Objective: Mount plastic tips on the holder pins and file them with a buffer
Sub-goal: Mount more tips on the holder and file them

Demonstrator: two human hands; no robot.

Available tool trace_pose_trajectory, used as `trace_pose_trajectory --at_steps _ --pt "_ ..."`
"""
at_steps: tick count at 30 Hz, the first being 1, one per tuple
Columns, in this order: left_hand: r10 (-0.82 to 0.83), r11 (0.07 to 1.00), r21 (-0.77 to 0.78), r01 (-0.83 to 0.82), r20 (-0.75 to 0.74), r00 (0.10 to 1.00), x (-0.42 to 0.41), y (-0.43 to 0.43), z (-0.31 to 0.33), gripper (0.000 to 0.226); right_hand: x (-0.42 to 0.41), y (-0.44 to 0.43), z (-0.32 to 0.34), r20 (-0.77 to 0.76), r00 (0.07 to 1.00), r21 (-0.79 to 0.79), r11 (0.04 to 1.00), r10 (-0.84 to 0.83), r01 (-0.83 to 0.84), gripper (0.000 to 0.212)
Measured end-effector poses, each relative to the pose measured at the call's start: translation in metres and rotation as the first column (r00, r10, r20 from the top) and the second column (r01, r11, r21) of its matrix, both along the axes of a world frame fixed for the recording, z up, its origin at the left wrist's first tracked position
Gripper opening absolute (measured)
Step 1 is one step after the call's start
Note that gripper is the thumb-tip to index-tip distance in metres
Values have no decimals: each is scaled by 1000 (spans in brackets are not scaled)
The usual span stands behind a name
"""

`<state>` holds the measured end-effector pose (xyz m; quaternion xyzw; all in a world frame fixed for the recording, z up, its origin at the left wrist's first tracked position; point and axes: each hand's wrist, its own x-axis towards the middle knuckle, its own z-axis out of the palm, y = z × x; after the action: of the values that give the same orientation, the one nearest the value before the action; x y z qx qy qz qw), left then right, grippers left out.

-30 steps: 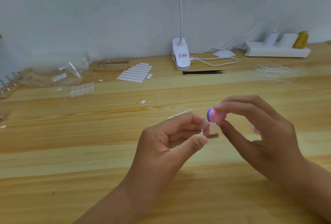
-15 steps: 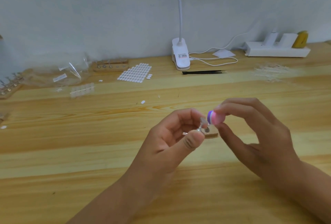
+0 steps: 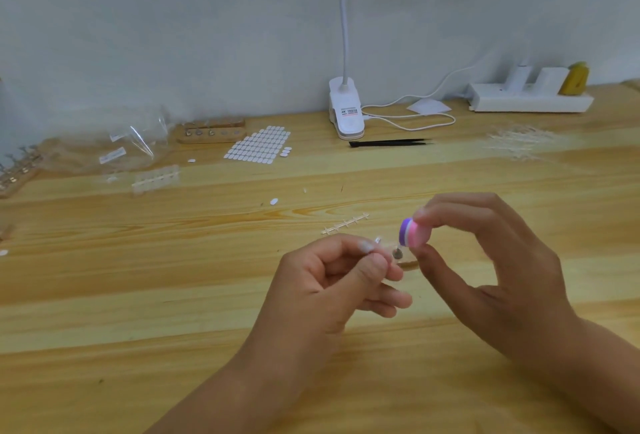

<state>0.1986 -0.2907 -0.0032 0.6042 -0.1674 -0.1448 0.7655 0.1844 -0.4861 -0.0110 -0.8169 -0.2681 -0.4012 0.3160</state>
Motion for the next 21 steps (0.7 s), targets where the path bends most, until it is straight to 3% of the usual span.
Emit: trace_pose_trajectory --at_steps 6,11,16,19,21 --pt "8 993 114 -18 88 996 -2 3 2 14 -1 3 -3 38 995 -115 989 93 -88 26" --pt "39 982 180 -54 81 996 -1 6 0 13 0 0 0 12 998 -80 995 57 -56 30" --pt "26 967 247 -65 158 987 -1 6 0 22 0 -1 -4 4 996 -222 971 93 -90 29" --pt "28 964 257 -64 142 990 -1 6 0 12 4 -7 1 1 999 -173 984 36 -35 24" --pt "14 962 267 -56 157 987 -1 6 1 12 0 0 1 19 996 -144 986 88 -84 28"
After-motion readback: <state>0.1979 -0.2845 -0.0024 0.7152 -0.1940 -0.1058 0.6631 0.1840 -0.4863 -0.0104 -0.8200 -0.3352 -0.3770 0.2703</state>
